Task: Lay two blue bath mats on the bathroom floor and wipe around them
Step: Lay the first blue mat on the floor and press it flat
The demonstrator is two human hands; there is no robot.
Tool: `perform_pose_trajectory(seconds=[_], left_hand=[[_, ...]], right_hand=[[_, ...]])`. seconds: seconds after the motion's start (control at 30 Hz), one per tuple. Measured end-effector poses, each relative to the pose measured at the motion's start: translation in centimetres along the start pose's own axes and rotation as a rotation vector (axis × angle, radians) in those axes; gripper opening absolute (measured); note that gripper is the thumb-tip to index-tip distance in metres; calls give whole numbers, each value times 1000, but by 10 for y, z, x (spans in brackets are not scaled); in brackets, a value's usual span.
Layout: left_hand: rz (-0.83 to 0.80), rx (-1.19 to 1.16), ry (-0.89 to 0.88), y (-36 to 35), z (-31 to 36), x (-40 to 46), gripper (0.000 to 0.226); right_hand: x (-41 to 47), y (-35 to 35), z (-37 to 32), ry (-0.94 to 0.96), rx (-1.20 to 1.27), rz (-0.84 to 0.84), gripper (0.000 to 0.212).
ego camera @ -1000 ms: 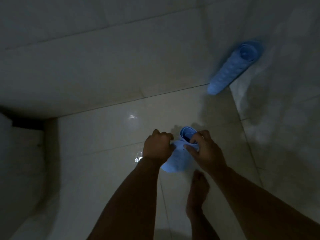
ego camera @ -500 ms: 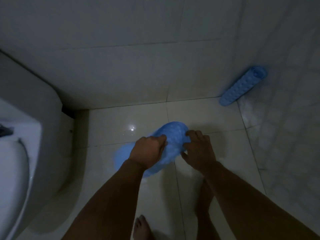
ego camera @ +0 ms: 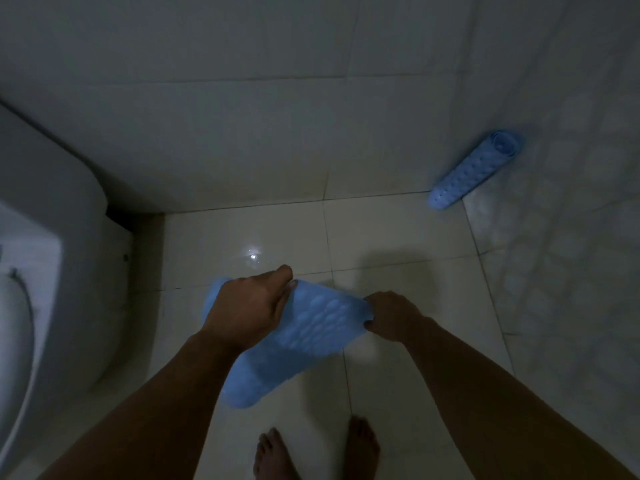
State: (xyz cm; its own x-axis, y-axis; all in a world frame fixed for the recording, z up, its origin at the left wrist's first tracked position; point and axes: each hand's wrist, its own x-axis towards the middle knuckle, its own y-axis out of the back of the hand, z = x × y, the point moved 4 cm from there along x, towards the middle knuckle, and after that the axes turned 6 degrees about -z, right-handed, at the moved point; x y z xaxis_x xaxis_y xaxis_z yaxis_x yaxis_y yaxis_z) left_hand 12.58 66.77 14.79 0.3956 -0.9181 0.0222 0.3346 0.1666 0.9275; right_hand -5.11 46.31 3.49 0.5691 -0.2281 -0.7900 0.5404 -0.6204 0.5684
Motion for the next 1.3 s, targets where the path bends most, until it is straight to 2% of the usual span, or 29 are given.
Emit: perform_pose_trajectory(seconds=[0.2,0.3,0.37,0.53,0.6,0.7,0.83,0.93,1.03,1.13,1.3], left_hand=[[-48,1,196,1,-39,-32,17],[-32,52,100,-3,-40,-53,12],[-77,33,152,-10,-44,-66,16],[-153,-14,265,-24,-63,-76,28],[-293,12,366,-33,-77,-69,28],[-551,7,568,-52,-101,-65,24],[-715,84,682,-64,-137,-52,37],[-659,119,853,-65,-164,-21,37],[-501,57,989,-59,-172,18,56],[-439,97,885,-59,-150,40,61],[-565,24,851,-89,-104,23,66]], right_hand=[[-21,-57,62,-123,36,-92,28],[-35,-70,64,-114,44,-16,30],[-39,-77,64,-119,33,9,34],[-32,-71,65,-125,-40,-65,42],[-21,-58,66,-118,-116,-79,44],[-7,-33,61,-108,-186,-88,36],[16,3,43,-136,-205,-67,30],[42,42,14,-157,-164,66,33],[62,77,-22,-129,-86,202,50],[72,82,-49,-102,-98,180,49],[69,39,-55,-133,-62,47,44]])
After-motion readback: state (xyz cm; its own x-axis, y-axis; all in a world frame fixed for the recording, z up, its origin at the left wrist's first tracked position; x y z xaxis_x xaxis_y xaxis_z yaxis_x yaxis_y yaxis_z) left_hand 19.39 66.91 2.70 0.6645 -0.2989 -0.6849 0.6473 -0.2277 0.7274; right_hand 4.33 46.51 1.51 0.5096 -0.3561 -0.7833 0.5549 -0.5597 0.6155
